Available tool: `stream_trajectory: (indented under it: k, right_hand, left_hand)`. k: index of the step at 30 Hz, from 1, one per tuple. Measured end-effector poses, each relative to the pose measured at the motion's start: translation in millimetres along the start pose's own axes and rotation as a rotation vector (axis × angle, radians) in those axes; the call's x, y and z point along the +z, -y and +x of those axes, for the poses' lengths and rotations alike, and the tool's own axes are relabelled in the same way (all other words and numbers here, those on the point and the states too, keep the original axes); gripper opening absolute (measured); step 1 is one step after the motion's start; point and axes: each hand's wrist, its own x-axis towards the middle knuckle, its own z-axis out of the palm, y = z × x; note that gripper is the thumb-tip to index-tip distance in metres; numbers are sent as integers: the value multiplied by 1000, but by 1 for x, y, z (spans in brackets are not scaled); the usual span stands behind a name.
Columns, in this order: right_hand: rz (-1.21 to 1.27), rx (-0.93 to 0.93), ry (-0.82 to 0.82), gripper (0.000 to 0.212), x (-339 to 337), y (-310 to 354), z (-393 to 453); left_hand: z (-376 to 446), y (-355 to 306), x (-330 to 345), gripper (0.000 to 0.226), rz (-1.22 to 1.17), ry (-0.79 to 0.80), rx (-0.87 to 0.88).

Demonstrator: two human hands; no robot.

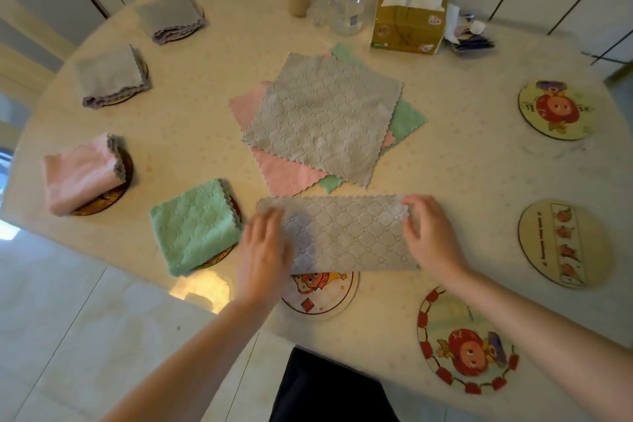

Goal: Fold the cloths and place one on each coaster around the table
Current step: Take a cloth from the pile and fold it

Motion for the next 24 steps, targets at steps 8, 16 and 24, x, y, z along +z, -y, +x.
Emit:
stream_trajectory:
  k: [8, 16, 24]
  right_hand:
    - [-464, -522, 399, 66, 42, -21, -80]
    - [-597, -573, 367, 81, 14, -29, -76]
    - [-724, -547, 437, 72, 15, -18, -55]
  left_hand:
    - [-65, -5, 38, 63, 270, 458, 389]
    - [-73, 29, 17, 59, 314, 473, 223]
    - [-80, 39, 10, 70, 246, 470, 101]
